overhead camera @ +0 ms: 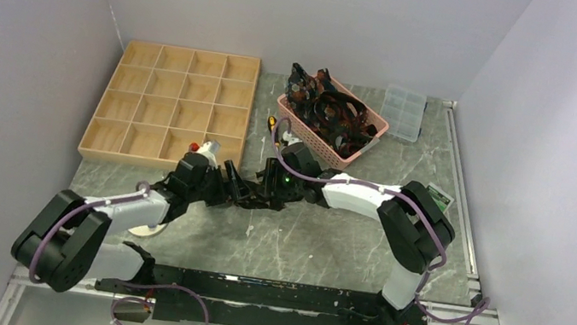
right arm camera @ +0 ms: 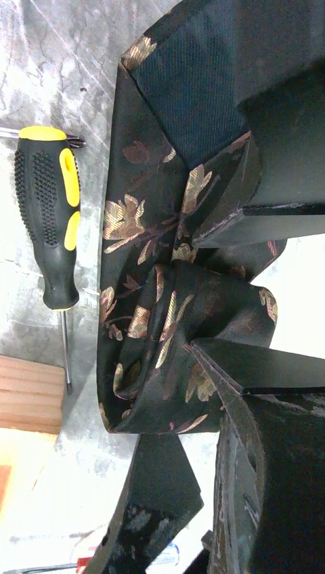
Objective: Roll the ties
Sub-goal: Roll the tie at the center of the board.
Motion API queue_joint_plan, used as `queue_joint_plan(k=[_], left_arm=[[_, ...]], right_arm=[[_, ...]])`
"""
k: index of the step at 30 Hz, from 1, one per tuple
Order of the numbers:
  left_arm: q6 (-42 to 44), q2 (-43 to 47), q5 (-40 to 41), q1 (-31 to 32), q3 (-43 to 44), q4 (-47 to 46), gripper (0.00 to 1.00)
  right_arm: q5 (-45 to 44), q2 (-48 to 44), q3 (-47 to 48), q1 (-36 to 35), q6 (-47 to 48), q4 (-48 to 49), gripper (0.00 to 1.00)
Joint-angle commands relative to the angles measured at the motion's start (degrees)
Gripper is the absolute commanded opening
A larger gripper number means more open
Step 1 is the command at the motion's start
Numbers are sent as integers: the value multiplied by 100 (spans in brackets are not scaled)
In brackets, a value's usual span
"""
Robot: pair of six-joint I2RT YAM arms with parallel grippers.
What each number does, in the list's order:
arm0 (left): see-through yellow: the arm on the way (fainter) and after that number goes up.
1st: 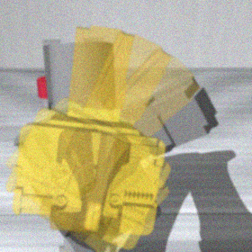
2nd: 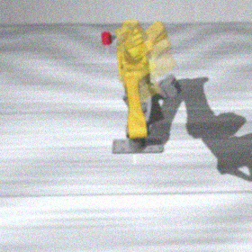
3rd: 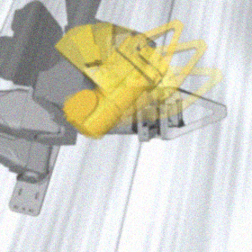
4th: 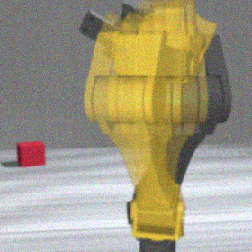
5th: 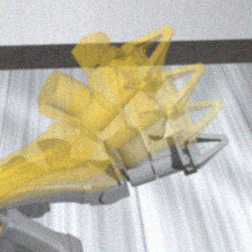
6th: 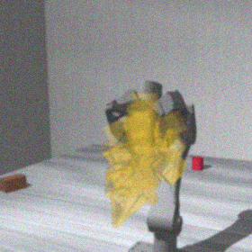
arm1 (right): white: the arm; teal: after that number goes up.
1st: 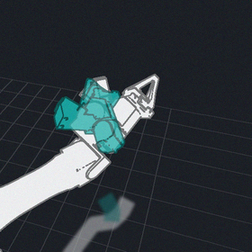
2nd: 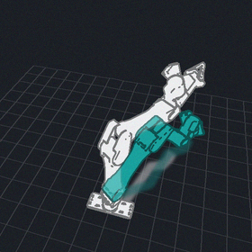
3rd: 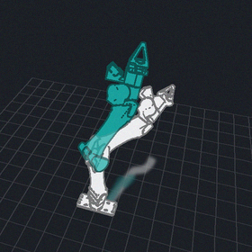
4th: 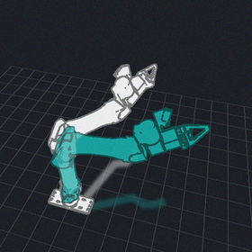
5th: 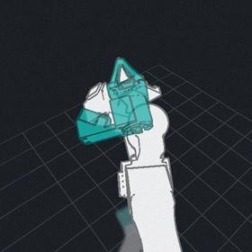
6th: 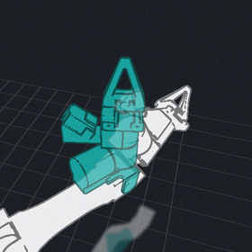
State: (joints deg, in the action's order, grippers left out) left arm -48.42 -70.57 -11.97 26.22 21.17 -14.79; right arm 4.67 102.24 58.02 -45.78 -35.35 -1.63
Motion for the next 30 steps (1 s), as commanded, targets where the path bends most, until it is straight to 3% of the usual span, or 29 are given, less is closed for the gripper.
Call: queue_joint_plan(k=[1,12,18,21,30], left_arm=[[138,-385,-411,-25,321,-676,82],[125,-1205,-684,-28,504,-1153,81],[57,-1516,-899,-29,480,-1524,73],[75,-1513,-924,-29,446,-1568,67],[154,-1641,-1187,-29,528,-1618,35]], right_arm=[[-13,-32,-157,30,-16,119,55],[25,-55,-347,99,-70,307,55],[32,-94,-516,163,-105,381,55],[40,-115,-573,190,-124,431,55],[119,-145,-565,194,-145,472,55]])
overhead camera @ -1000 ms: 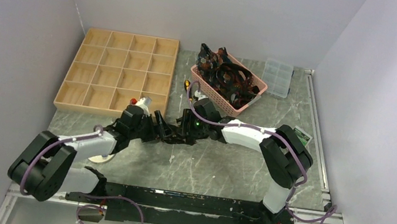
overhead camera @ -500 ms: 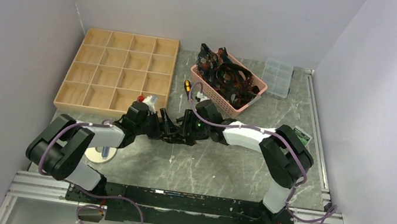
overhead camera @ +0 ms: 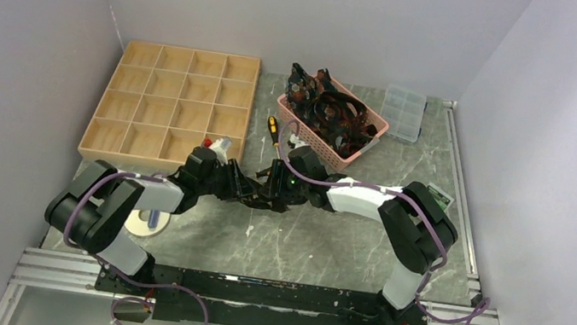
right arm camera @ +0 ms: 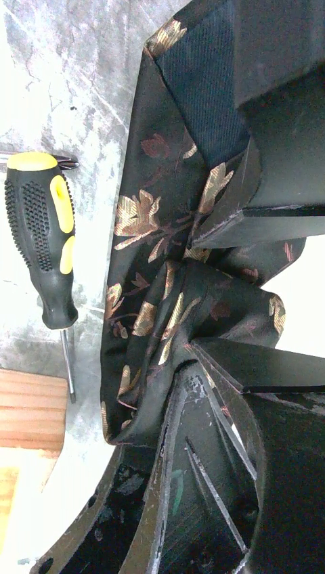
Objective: Roll the ties
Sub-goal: Roll the tie at the center of the board.
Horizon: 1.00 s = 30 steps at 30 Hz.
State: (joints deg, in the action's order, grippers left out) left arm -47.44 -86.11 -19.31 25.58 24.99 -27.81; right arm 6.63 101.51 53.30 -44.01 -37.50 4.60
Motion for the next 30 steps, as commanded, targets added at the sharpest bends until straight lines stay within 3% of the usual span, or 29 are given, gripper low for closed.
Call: queue_joint_plan(k=[1,6,12,19,25,30], left_arm=[[54,-88,-466,30,138,-306,31],[134,32,-330,34,155,-32,4],[667,574,495,42,807,2281,3],[992,829,2246,280,1794,5064,3],[860,265,3998,946,2975,7035,3],[537,-568,4857,1501,3849,8199,3]], right_arm=[[-75,-90,-75,22,72,-160,55],[-35,-343,-42,15,16,-214,57],[-464,-1047,-39,19,-8,-652,65],[-1228,-2222,-746,22,-11,-853,66],[-1566,-2926,-1381,42,52,-1058,66],[-1630,-3423,-1818,93,11,-1111,66]])
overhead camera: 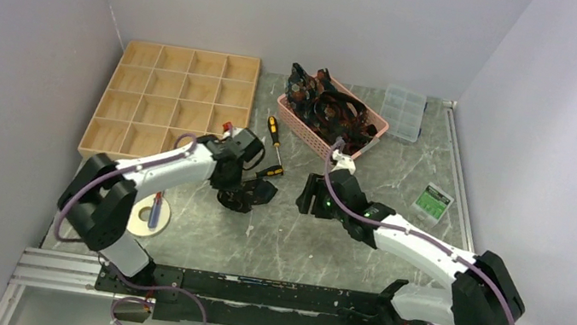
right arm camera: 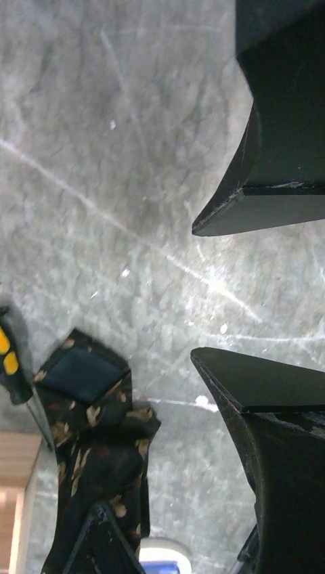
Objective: Roll the ties
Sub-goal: Roll the tie at the center of the board.
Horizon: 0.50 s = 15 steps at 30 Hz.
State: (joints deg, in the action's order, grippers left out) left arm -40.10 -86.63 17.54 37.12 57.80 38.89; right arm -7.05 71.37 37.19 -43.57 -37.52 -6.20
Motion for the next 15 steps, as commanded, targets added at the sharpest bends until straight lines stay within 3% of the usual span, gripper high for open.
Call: queue_joint_plan(k=[1,9,15], left_arm=[[-257,-694,1284,433,731,1710,3],[-821,-2475,2017,1010,2332,3296,3],[-958,-3237,1953,1269,3179,3628,3]], right_arm=[[-282,-515,-288,58,3,-39,66],[-342,-1373,-761,127,-52,-158,66],[-340,-1744,-1022,200,-19,-273,67]])
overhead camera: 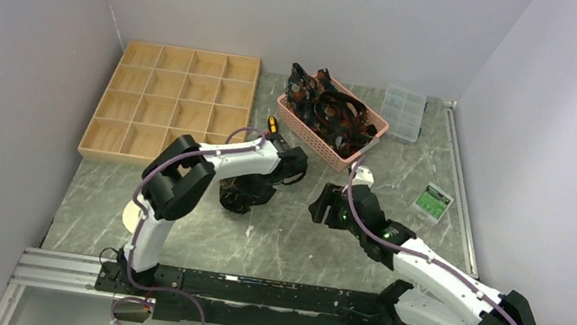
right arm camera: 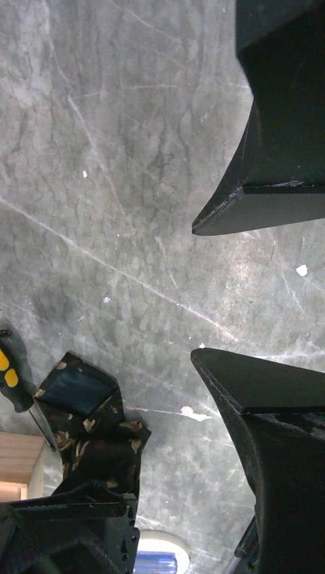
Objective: Roll the ties
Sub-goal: Roll the tie at the center of the board.
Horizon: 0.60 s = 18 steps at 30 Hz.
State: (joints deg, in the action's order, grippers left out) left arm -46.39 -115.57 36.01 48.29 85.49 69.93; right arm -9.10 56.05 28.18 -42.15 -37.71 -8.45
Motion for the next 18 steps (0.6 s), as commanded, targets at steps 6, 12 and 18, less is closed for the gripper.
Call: queue_joint_plan(k=[6,12,18], left_arm=[[-395,-730,49,365,940,655,3],[-260,-1015,-53,462,1366,608,5],[-91,-1220,-307,479,1522,339,24]], right_arm=[[-77,-381,-298,144,18,-50,67],[-48,-404,-339,194,16,-27,67],[-23,-410,-398,198,1,-30,67]])
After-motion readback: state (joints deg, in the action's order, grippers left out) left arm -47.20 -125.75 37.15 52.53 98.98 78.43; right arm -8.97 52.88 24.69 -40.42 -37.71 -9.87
